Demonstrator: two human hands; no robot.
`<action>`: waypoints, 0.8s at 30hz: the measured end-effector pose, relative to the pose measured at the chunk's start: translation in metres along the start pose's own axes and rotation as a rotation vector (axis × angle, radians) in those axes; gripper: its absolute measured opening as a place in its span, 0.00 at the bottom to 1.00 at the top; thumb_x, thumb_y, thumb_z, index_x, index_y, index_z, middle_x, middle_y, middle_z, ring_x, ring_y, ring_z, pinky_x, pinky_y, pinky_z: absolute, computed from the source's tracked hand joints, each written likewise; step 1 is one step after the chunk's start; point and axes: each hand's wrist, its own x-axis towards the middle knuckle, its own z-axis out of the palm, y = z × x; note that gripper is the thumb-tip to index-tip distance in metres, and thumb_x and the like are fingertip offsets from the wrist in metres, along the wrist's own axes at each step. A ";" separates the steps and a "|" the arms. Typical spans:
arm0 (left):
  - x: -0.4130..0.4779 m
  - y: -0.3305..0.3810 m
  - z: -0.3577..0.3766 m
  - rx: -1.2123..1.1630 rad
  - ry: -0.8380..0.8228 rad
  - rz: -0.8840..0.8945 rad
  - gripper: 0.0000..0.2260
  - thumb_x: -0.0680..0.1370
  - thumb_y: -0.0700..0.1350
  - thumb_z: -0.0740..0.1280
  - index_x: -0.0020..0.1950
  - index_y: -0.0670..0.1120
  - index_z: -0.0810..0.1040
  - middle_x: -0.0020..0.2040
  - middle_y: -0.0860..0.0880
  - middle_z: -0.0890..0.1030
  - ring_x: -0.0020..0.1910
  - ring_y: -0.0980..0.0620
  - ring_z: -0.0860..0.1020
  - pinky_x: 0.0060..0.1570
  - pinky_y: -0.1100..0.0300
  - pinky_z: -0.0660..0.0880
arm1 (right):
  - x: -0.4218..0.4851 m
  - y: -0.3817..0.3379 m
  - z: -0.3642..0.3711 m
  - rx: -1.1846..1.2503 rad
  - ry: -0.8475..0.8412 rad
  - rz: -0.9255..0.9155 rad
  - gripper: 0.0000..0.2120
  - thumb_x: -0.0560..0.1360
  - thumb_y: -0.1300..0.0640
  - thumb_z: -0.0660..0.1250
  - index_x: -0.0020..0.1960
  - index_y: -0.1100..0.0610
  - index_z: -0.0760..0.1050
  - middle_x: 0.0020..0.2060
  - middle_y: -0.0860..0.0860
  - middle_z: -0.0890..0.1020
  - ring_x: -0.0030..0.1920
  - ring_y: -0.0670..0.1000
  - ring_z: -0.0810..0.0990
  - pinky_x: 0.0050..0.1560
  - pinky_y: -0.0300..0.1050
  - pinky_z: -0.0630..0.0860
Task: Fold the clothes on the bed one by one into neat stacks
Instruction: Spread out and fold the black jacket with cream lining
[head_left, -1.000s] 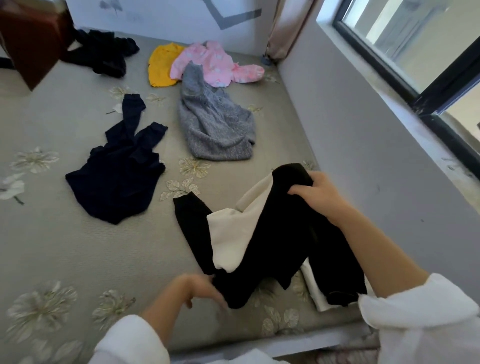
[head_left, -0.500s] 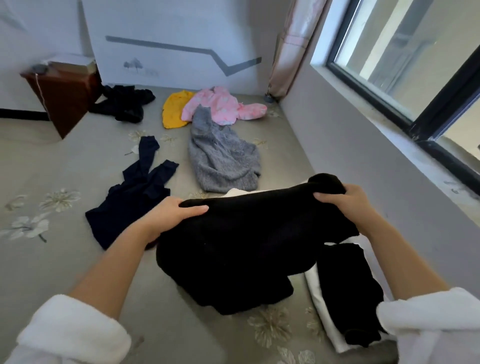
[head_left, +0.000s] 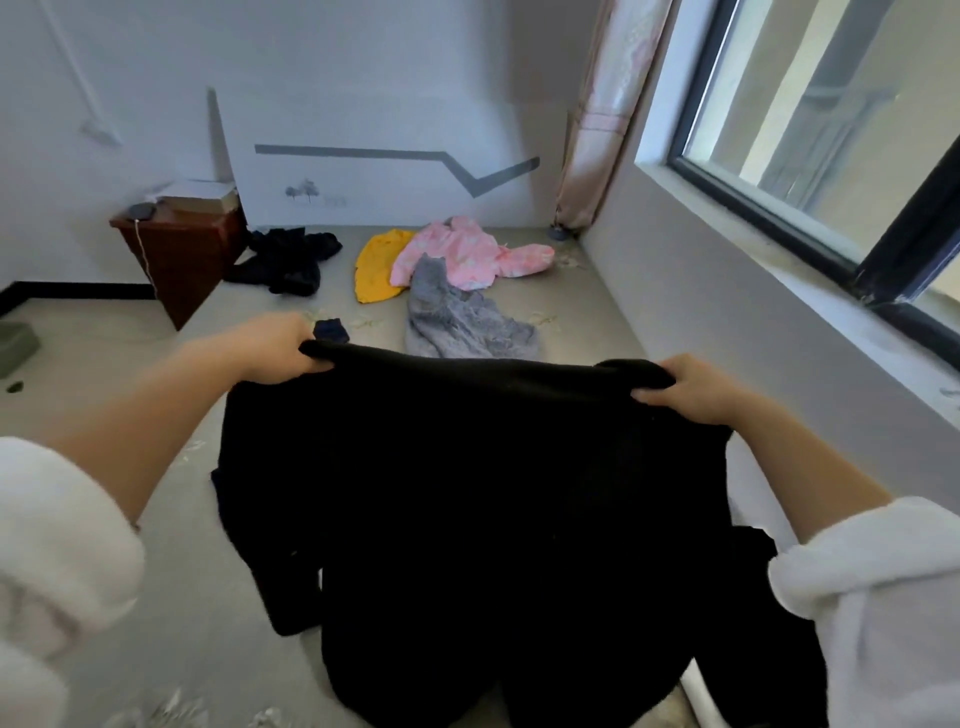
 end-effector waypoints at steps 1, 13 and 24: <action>0.006 0.000 0.003 0.032 0.081 -0.038 0.14 0.81 0.49 0.63 0.43 0.40 0.78 0.35 0.45 0.74 0.34 0.49 0.73 0.30 0.59 0.62 | 0.009 -0.005 0.004 -0.147 0.124 0.001 0.08 0.78 0.52 0.65 0.43 0.54 0.78 0.40 0.55 0.81 0.48 0.59 0.81 0.42 0.44 0.68; 0.040 0.001 -0.050 -1.319 0.594 -0.081 0.11 0.81 0.47 0.56 0.62 0.57 0.72 0.61 0.52 0.75 0.54 0.45 0.77 0.32 0.54 0.81 | 0.034 -0.073 -0.044 0.409 0.669 -0.082 0.11 0.78 0.57 0.57 0.48 0.58 0.77 0.36 0.56 0.79 0.37 0.58 0.80 0.40 0.51 0.78; -0.033 -0.060 0.172 -0.747 0.722 -0.049 0.18 0.78 0.34 0.59 0.63 0.50 0.75 0.70 0.43 0.69 0.71 0.45 0.65 0.69 0.53 0.59 | -0.021 0.024 0.087 0.024 0.504 -0.239 0.14 0.73 0.71 0.65 0.57 0.64 0.80 0.58 0.61 0.80 0.66 0.62 0.71 0.69 0.57 0.64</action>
